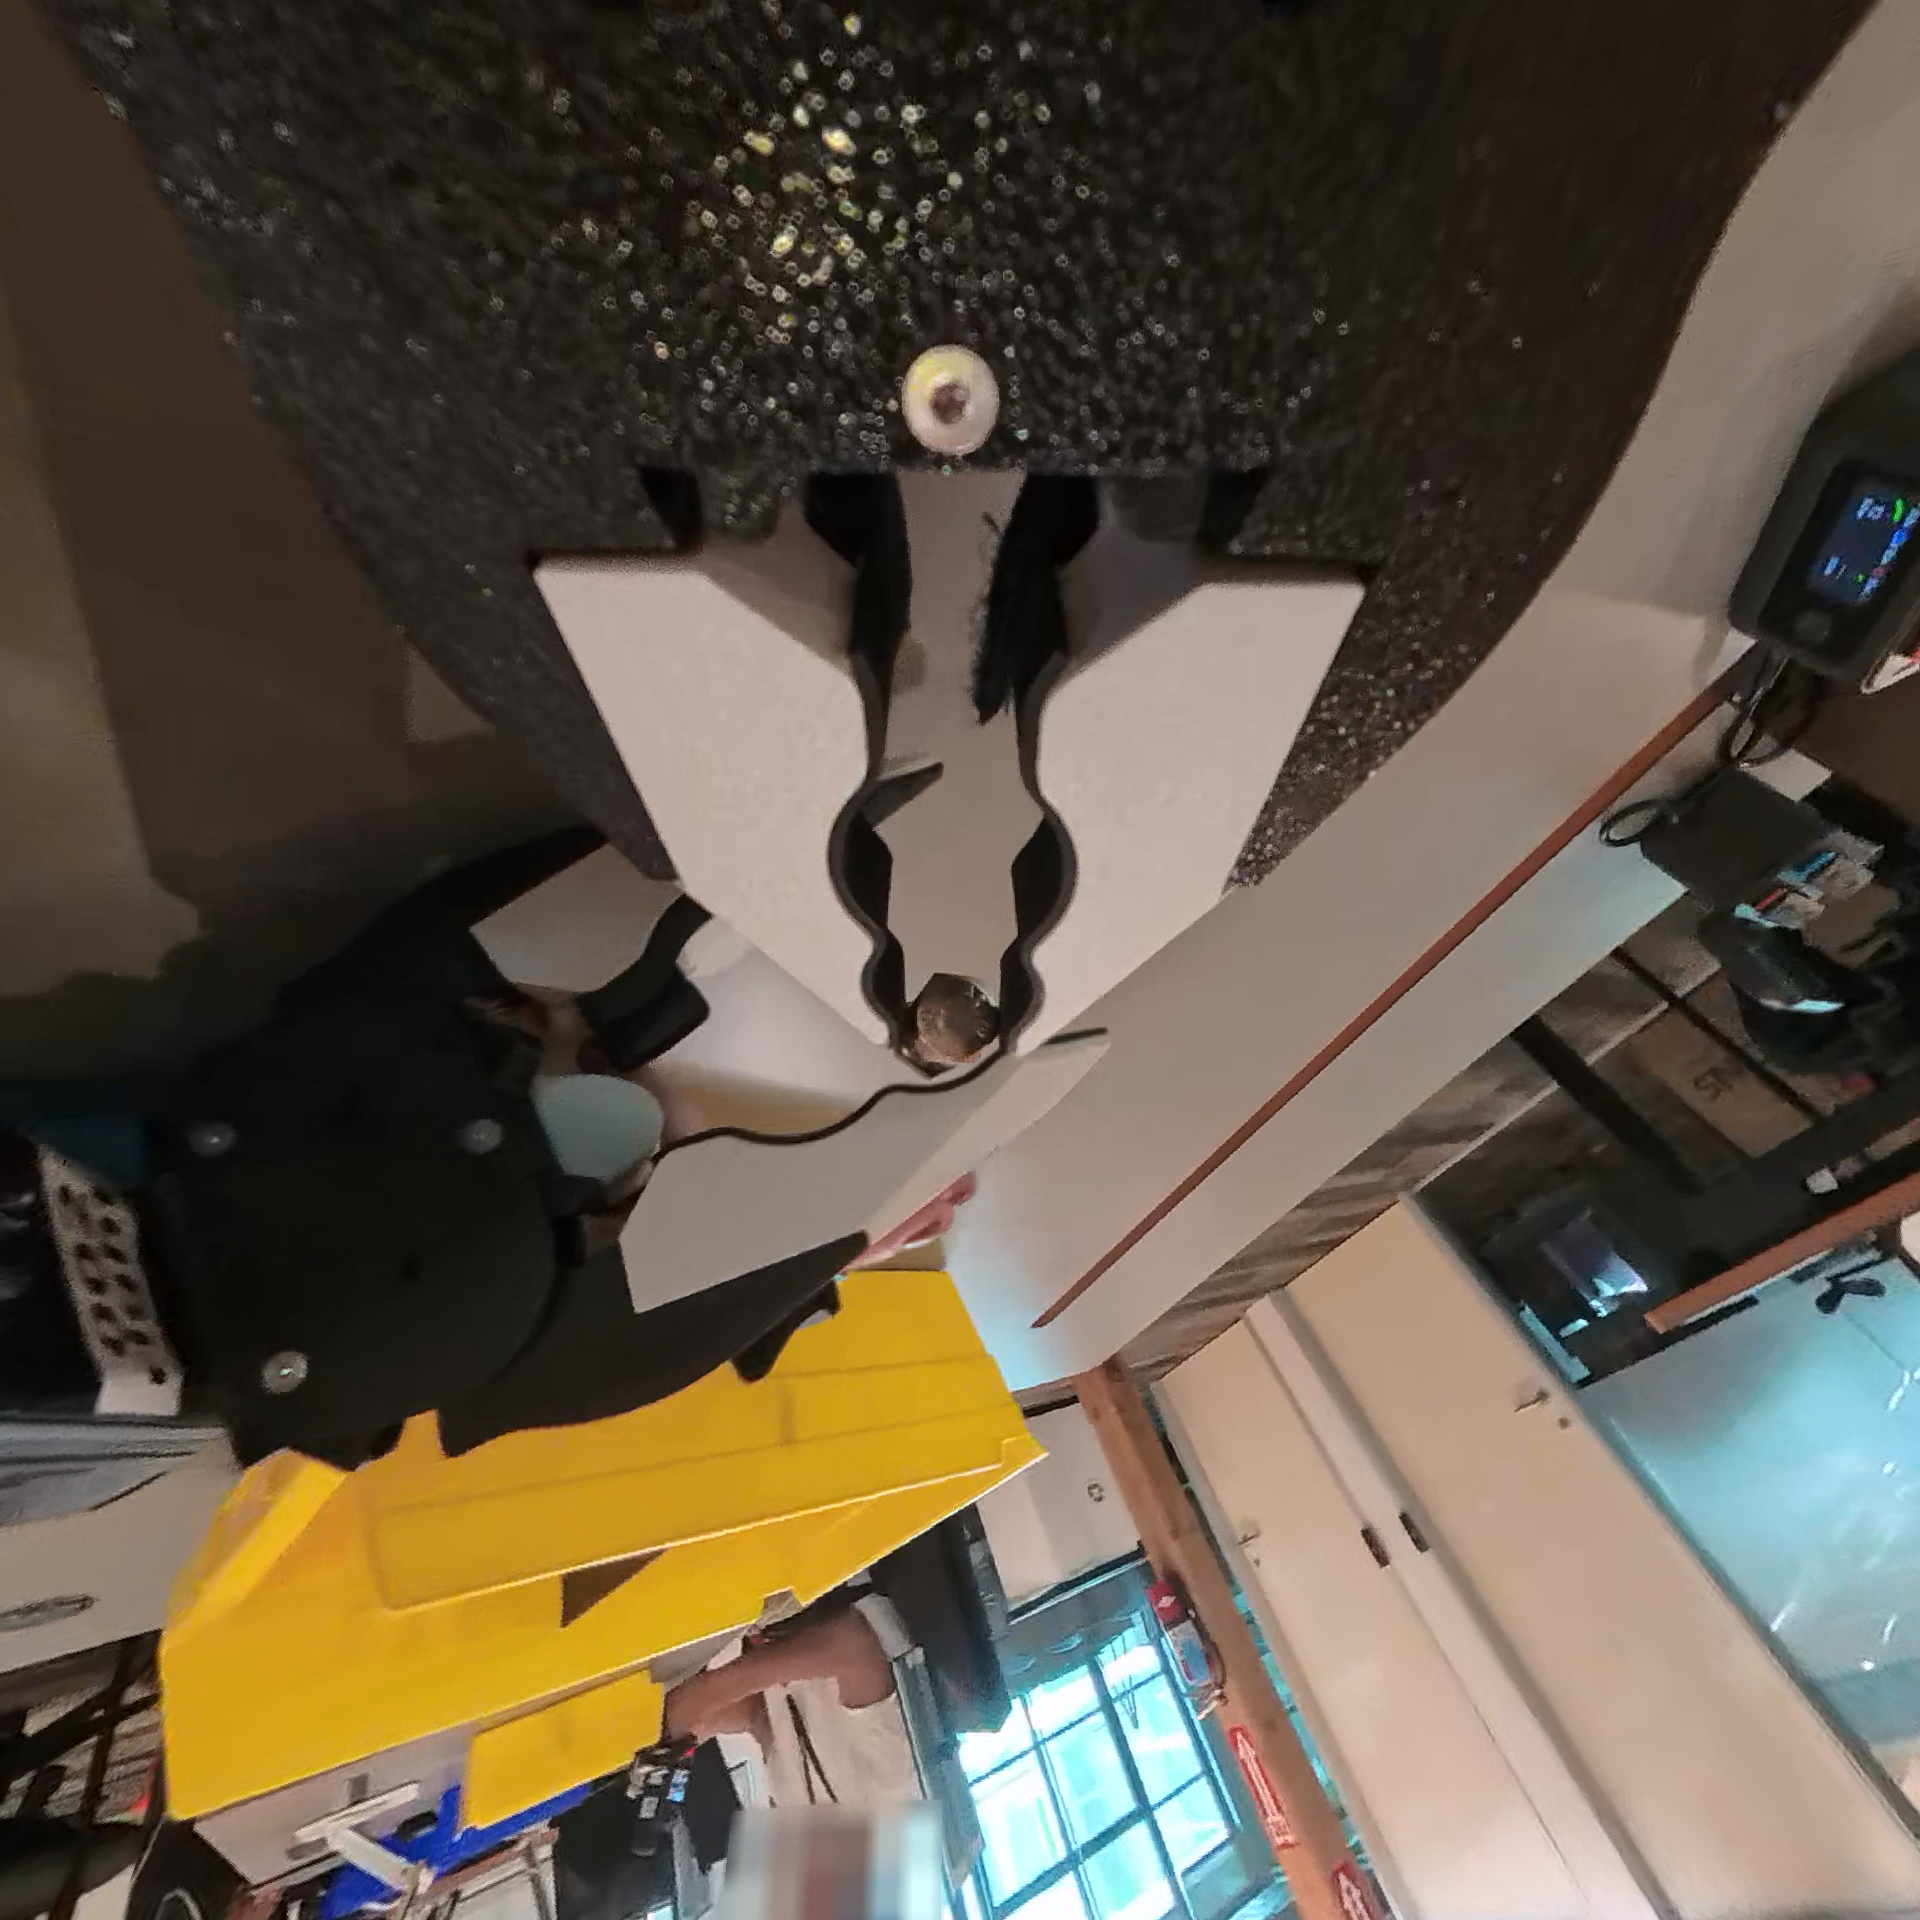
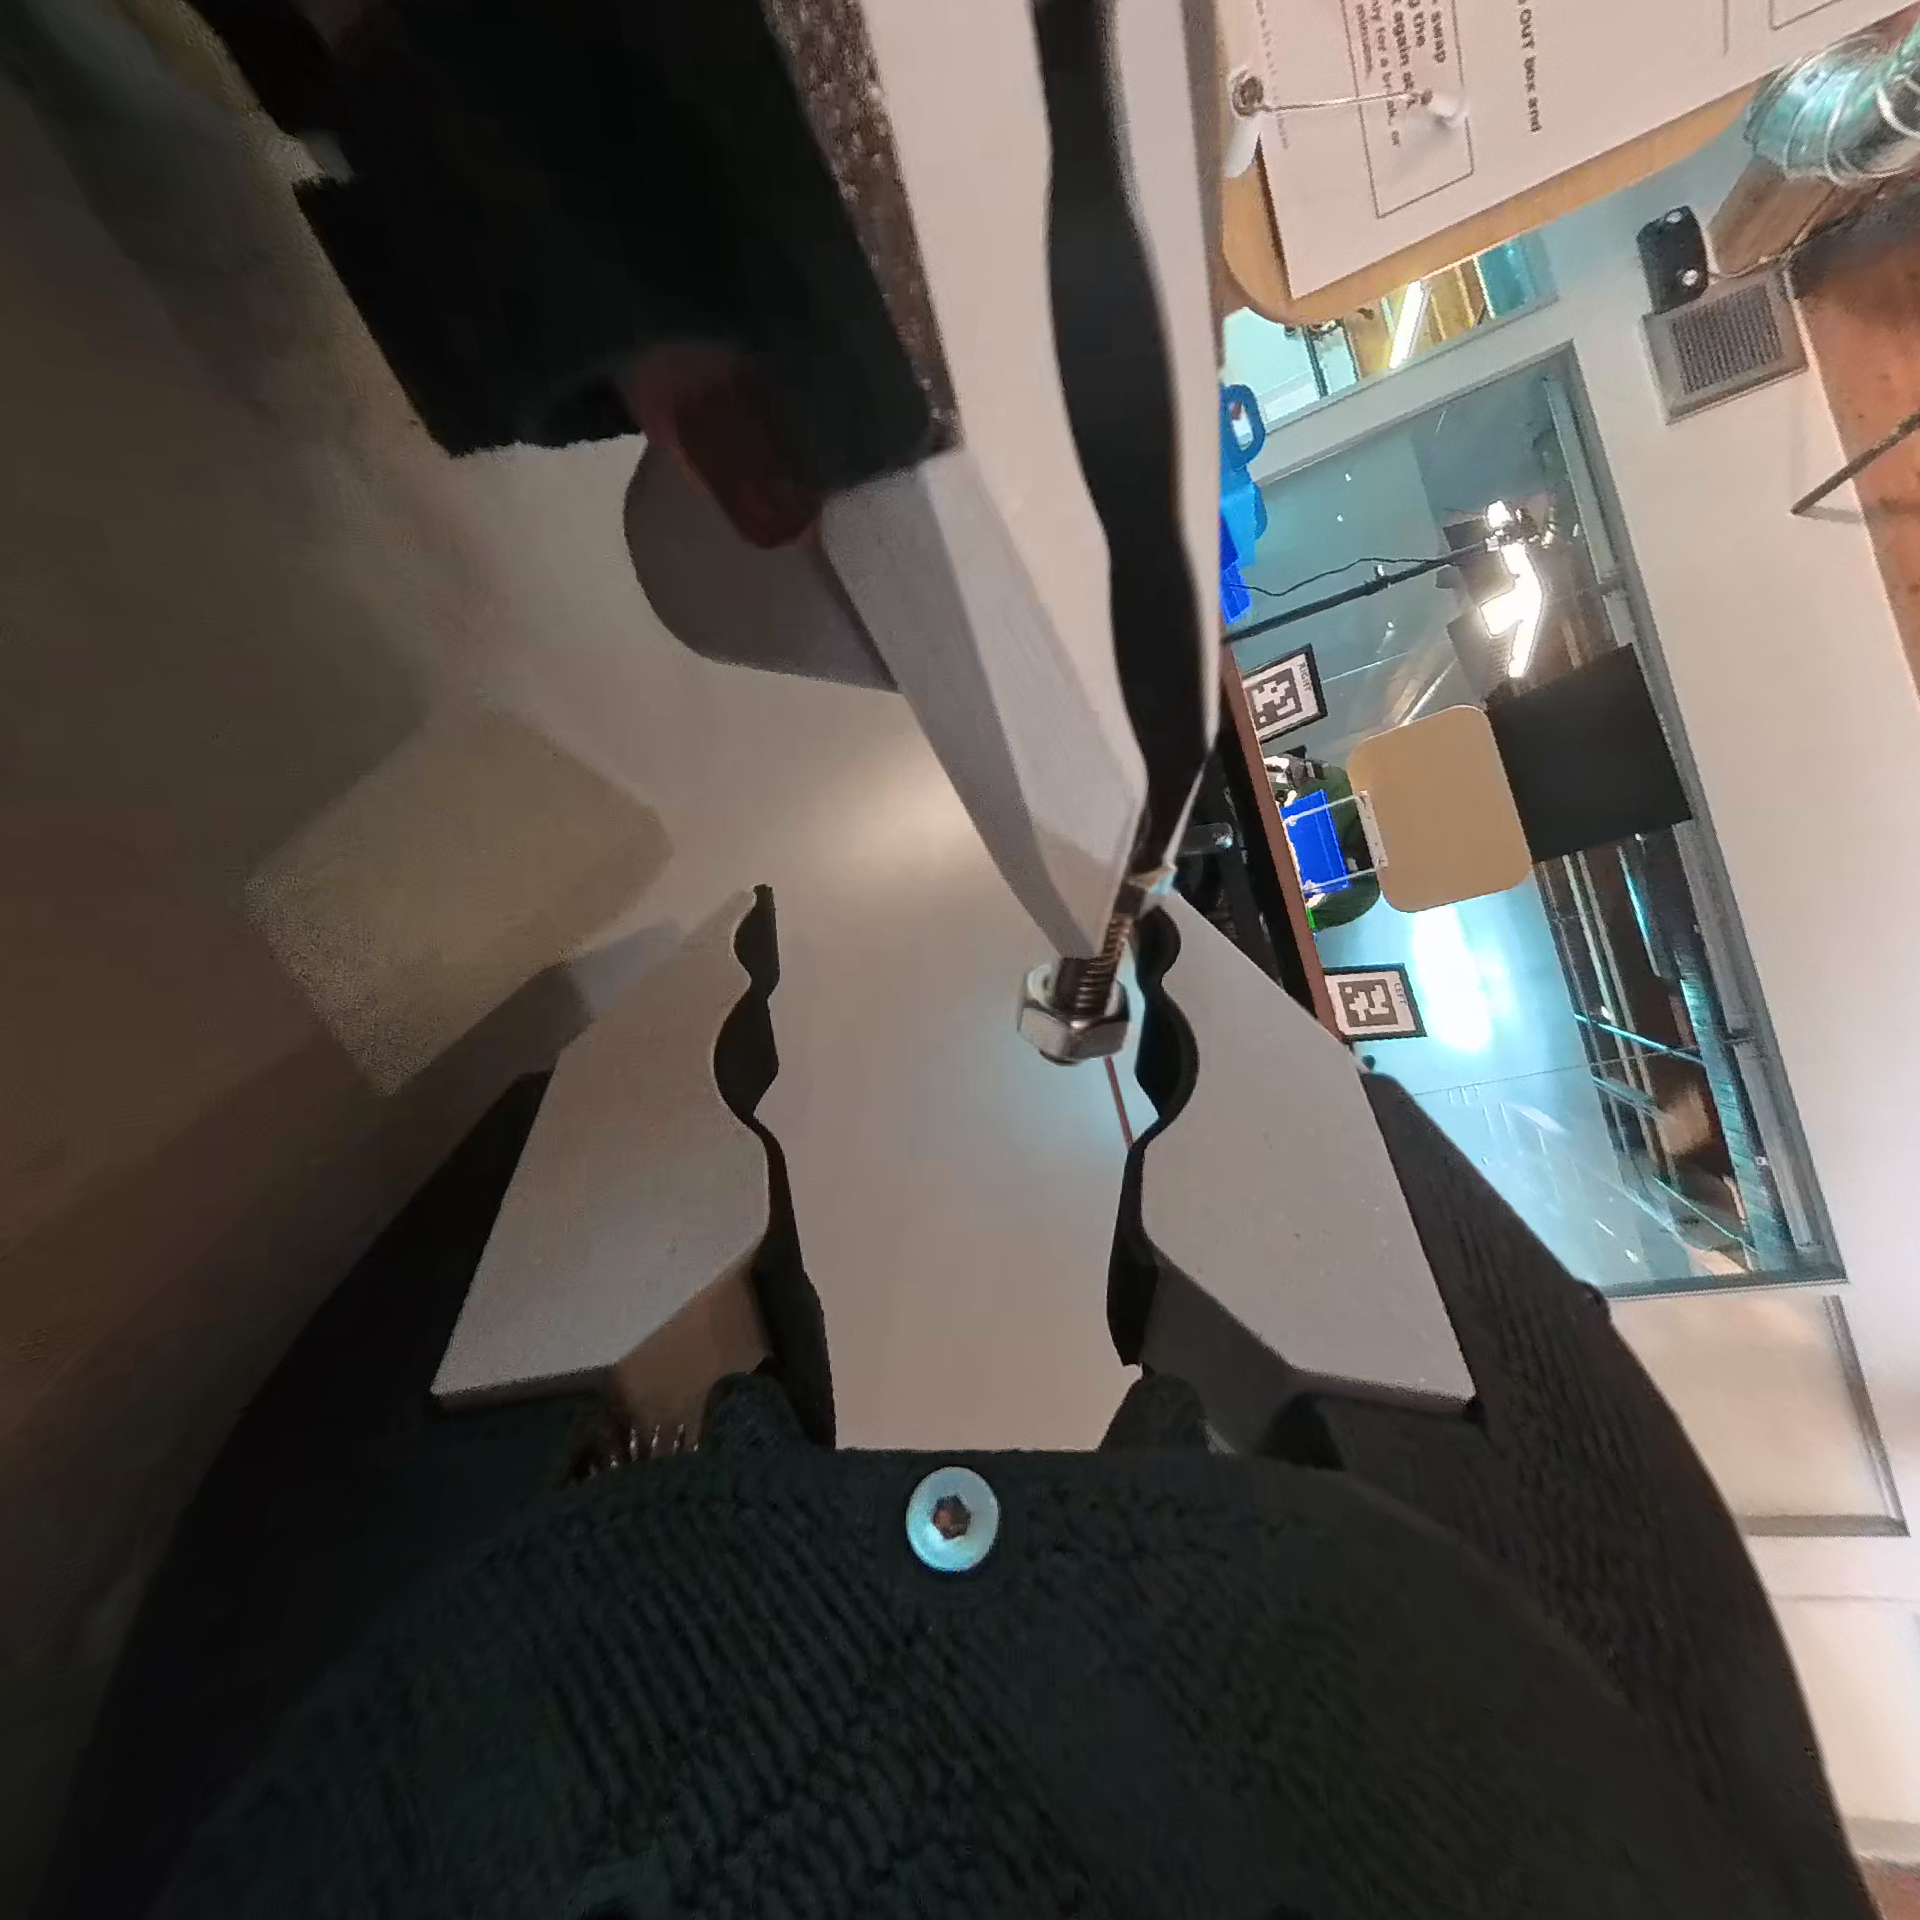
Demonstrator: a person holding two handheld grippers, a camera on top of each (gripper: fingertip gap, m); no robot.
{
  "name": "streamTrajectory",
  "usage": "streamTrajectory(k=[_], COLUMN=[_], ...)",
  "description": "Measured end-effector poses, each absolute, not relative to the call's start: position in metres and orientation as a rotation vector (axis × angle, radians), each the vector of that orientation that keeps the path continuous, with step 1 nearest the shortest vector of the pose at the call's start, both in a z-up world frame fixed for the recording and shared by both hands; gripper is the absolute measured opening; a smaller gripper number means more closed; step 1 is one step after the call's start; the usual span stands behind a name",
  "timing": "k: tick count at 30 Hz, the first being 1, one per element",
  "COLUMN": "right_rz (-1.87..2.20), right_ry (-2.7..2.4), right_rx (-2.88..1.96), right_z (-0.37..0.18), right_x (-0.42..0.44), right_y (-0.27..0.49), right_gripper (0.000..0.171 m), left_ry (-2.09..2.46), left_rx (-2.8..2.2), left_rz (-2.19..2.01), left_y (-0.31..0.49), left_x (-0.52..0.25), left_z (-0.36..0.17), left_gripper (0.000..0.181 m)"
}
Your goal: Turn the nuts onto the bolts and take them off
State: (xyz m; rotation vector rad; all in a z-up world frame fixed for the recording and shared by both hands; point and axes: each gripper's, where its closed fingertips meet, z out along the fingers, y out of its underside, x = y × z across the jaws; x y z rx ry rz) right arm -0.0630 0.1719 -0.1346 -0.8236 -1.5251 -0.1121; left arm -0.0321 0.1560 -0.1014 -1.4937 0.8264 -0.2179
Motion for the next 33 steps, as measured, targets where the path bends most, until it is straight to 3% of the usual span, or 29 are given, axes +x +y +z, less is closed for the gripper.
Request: streamTrajectory(k=[8, 17, 26, 33], right_rz=[-0.114, -0.127, -0.087, -0.071], right_ry=[-1.53, -1.483, -1.46, -1.463], right_rx=[-0.82, -0.832, -0.814, -0.824], right_z=[-0.135, -0.128, -0.121, -0.122], right_x=[-0.063, -0.061, -0.061, -0.062], right_y=[0.171, 0.176, 0.171, 0.17], right_gripper=[0.068, 0.063, 0.061, 0.067], left_ry=[0.564, 0.782, 0.434, 0.621], left_rx=[-1.547, -1.5, -1.51, -1.49], left_rz=[-0.22, -0.268, -0.391, -0.532], left_y=[0.172, 0.157, 0.171, 0.157], left_x=[-0.073, -0.038, -0.087, -0.054], left_z=[-0.091, -0.098, -0.08, -0.085], left_gripper=[0.015, 0.015, 0.015, 0.016])
